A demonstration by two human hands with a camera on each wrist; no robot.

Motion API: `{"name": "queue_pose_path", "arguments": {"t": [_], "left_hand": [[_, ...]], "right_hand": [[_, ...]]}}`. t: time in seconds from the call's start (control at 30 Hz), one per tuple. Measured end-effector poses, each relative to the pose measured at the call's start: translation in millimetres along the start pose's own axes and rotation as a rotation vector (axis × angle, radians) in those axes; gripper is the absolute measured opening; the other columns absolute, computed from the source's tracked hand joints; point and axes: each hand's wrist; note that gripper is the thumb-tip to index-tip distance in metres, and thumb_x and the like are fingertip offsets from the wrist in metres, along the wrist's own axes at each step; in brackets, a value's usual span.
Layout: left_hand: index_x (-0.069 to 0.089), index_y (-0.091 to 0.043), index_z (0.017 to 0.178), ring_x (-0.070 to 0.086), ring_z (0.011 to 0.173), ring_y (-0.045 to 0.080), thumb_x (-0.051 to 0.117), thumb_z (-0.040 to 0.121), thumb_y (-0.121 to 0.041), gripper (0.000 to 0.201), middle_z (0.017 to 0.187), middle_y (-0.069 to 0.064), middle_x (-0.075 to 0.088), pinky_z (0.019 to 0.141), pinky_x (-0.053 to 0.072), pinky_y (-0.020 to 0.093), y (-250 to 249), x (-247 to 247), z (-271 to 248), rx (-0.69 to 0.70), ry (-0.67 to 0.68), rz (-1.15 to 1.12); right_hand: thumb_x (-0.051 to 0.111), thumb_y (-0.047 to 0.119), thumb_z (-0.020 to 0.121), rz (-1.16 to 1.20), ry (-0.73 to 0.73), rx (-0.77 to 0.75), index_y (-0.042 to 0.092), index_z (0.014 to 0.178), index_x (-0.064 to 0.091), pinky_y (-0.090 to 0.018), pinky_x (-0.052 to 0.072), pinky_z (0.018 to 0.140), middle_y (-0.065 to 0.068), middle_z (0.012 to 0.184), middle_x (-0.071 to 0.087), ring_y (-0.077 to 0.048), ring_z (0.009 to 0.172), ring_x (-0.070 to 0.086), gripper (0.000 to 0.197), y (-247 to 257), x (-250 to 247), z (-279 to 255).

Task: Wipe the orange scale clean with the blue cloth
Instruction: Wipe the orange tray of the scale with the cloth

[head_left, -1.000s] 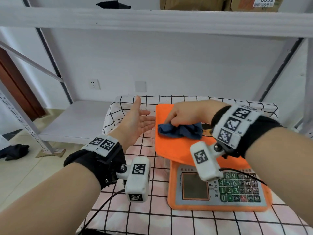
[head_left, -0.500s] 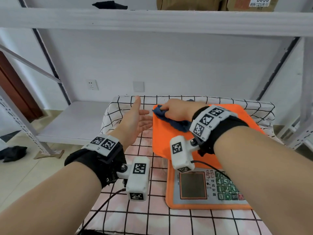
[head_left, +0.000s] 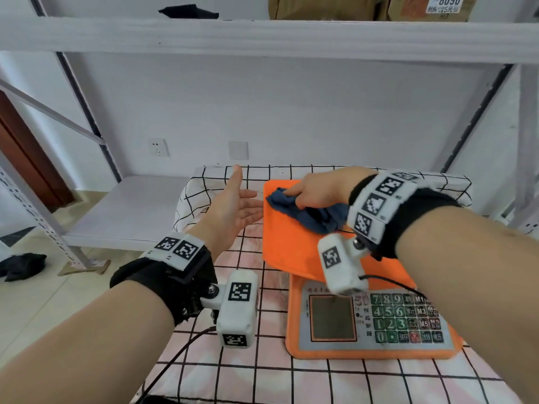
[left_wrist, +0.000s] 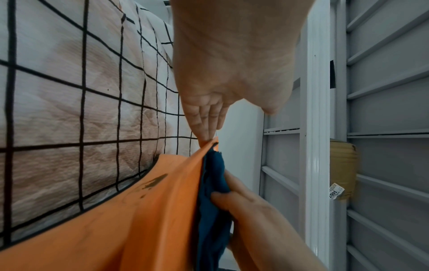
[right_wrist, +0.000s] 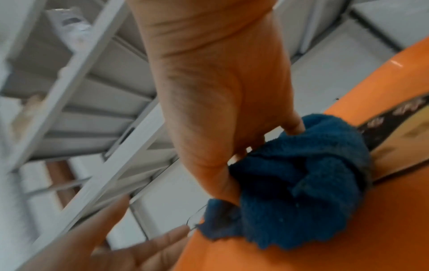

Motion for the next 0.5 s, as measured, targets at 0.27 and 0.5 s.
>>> {"name": "queue_pose_path", "arguments": {"t": [0.27, 0.5], "left_hand": [[0.049, -0.001, 0.119, 0.063, 0.095, 0.024, 0.036, 0.091, -0.063, 0.069, 0.105, 0.016, 0.061, 0.078, 0.052, 0.029, 1, -2, -1, -0.001, 0.021, -0.013], [0.049, -0.002, 0.118, 0.063, 0.091, 0.022, 0.036, 0.091, -0.064, 0.069, 0.1, 0.014, 0.061, 0.072, 0.052, 0.027, -1, -2, -1, 0.001, 0.027, -0.001]], "right_hand": [[0.041, 0.007, 0.089, 0.16, -0.022, -0.054, 0.032, 0.133, 0.05, -0.029, 0.038, 0.097, -0.002, 0.131, 0.053, -0.016, 0.108, 0.048, 0.052, 8, 3, 5], [0.037, 0.014, 0.093, 0.074, -0.004, -0.019, 0.03, 0.134, 0.048, -0.031, 0.035, 0.098, -0.003, 0.134, 0.05, -0.02, 0.117, 0.046, 0.044, 8, -1, 6]]}}
Point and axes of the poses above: each hand's wrist, its own z-axis towards the middle knuckle, its own x-axis out of the palm, y = z × x
